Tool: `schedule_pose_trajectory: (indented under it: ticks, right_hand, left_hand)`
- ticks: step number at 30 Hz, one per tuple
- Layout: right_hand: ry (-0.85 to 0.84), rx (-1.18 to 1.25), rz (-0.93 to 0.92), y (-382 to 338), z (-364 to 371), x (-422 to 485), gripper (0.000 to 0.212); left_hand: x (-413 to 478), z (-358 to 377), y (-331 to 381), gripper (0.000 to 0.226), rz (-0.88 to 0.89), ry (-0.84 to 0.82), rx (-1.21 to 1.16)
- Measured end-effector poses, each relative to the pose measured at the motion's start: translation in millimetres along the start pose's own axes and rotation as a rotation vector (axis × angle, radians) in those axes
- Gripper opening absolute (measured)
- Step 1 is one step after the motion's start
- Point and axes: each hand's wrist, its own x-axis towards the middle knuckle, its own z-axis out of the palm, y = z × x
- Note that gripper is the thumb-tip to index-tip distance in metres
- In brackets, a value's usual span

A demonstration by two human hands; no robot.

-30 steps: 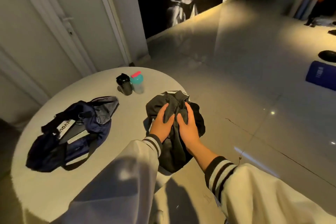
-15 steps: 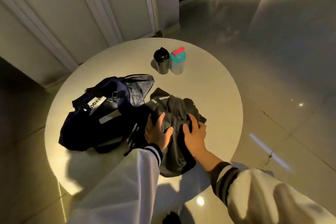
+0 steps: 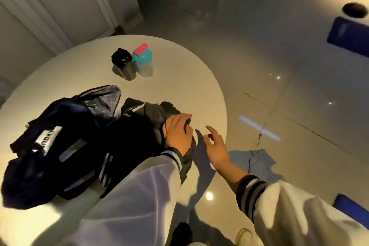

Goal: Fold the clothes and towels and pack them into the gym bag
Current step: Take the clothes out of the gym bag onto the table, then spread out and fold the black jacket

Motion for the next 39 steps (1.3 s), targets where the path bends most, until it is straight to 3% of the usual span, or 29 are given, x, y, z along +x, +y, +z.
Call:
schedule_pose_trajectory:
  ticks: [3,6,9,15,19,22,26,31,35,39]
  right_hand:
    - [0.11,0.095,0.085,25.7,-57.5,-5.7,0.036]
    - [0.202,0.165,0.187,62.7,-114.4,-2.0,0.033]
    - [0.286,0.223,0.276,106.9,-167.1,9.1,0.033]
    - [0.296,0.273,0.45,230.7,-234.9,49.1,0.036]
    - [0.349,0.404,0.562,327.3,-256.5,87.4,0.033]
    - [0.411,0.37,0.573,421.1,-259.0,127.4,0.029]
    - [0.442,0.309,0.619,560.8,-242.4,175.4,0.04]
    - [0.541,0.298,0.777,719.4,-219.8,232.8,0.066]
    - [0.534,0.364,0.905,776.3,-210.3,254.2,0.065]
    - [0.602,0.437,0.745,830.0,-194.4,264.1,0.084]
  left_hand:
    - [-6.4,52.3,54.9,0.041,0.002,-0.358,-0.193]
    - [-16.2,120.0,97.4,0.042,-0.024,-0.553,-0.174]
    - [-32.1,188.1,128.1,0.042,-0.042,-0.672,-0.142]
    - [-51.4,343.9,141.7,0.036,-0.083,-0.814,-0.059]
    - [-51.9,465.4,115.7,0.035,-0.193,-0.794,-0.122]
    - [-58.1,566.1,71.3,0.037,-0.096,-0.867,-0.037]
    - [-63.9,672.2,8.1,0.062,-0.101,-0.965,0.015]
    - [-59.0,799.6,-76.6,0.071,-0.091,-1.107,0.148]
    - [-50.9,874.9,-115.8,0.085,-0.088,-1.127,0.282]
    - [-50.6,924.7,-144.7,0.09,-0.086,-1.07,0.249]
